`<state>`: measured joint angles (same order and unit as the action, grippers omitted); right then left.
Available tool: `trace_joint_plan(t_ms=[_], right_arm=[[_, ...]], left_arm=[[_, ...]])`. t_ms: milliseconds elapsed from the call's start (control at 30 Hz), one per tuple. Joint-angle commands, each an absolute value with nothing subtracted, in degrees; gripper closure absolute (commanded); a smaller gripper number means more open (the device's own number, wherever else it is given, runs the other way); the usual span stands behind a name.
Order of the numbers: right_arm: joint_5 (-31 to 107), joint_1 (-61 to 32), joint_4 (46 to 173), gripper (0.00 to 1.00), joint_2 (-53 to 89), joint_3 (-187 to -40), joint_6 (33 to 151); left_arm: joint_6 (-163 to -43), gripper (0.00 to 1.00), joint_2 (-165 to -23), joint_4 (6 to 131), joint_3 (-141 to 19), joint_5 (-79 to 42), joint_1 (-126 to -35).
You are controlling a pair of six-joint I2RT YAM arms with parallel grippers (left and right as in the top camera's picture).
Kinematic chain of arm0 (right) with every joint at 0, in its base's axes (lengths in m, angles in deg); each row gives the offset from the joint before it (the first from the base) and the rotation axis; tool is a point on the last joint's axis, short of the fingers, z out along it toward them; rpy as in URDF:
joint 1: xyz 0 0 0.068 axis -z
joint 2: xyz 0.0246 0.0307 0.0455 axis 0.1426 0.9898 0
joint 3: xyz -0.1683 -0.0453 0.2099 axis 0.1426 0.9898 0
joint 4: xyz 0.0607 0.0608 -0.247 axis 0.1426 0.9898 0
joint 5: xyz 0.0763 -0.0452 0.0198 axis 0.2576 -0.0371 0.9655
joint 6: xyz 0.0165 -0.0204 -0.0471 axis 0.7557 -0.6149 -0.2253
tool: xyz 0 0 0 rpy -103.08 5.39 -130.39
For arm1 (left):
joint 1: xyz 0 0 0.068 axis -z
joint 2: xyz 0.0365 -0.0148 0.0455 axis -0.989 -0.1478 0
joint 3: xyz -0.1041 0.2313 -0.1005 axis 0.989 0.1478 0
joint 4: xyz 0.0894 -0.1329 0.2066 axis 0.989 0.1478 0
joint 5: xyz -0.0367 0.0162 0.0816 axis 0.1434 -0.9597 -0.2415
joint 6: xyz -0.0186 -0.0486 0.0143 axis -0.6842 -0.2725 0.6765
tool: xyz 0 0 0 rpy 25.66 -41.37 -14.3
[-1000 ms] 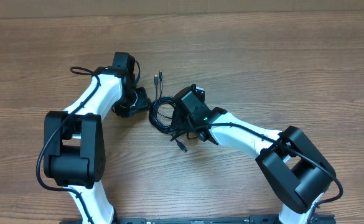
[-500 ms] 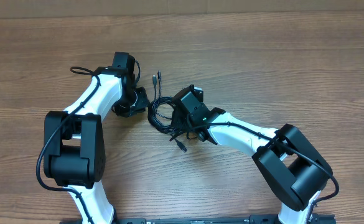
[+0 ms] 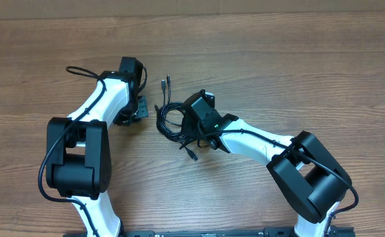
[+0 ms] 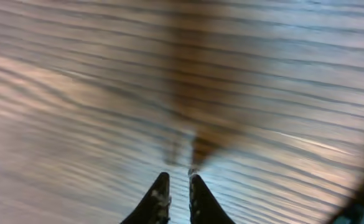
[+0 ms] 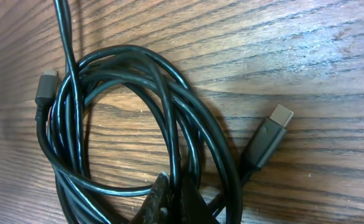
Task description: Untangle cables
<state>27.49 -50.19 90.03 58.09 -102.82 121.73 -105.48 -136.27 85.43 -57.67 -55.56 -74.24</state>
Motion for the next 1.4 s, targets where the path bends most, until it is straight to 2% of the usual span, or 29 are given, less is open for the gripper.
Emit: trace_joint_plan(t_ms=[0, 333, 567, 700, 800, 967, 1067, 1167, 1267, 1300, 1367], right_arm=[[31.5, -50.3, 88.5, 0.96, 58.7, -102.6, 118.3], [40.8, -50.3, 85.2, 0.96, 58.7, -102.6, 112.2], [43.7, -51.4, 83.5, 0.96, 58.7, -102.6, 109.2], [40.3, -52.3, 83.3, 0.88, 58.7, -102.6, 109.3], [38.7, -52.3, 83.5, 0.83, 58.7, -102.6, 109.3], [38.4, -52.3, 83.4, 0.74, 58.7, -102.6, 109.3], [33.6, -52.3, 84.1, 0.74, 58.7, -102.6, 109.3], [31.1, -52.2, 84.9, 0.69, 58.7, -102.6, 109.7], [30.9, -51.9, 85.0, 0.63, 58.7, -102.6, 109.7], [30.9, -51.9, 85.0, 0.61, 58.7, -102.6, 109.8], [30.9, -51.9, 85.0, 0.59, 58.7, -102.6, 109.7]], left_arm=[[-107.3, 0.80, -136.7, 86.0, -58.5, -62.0, -74.7], [-109.2, 0.69, -136.7, 88.5, -58.5, -62.1, -79.9], [-109.4, 0.63, -136.7, 89.1, -58.5, -56.7, -84.6], [-107.9, 0.58, -136.7, 88.9, -58.5, -51.4, -85.1], [-101.8, 0.63, -136.7, 87.3, -58.5, -44.7, -84.7], [-94.1, 0.63, -136.7, 86.1, -58.5, -35.2, -84.5], [-91.1, 0.75, -136.7, 85.3, -58.5, -30.6, -84.3], [-91.1, 0.80, -136.7, 85.0, -58.5, -30.5, -83.8], [-91.1, 0.89, -136.7, 84.8, -58.5, -29.4, -83.7], [-91.1, 0.89, -136.7, 84.6, -58.5, -28.2, -83.7], [-91.1, 0.82, -136.7, 84.5, -58.5, -28.1, -83.7]])
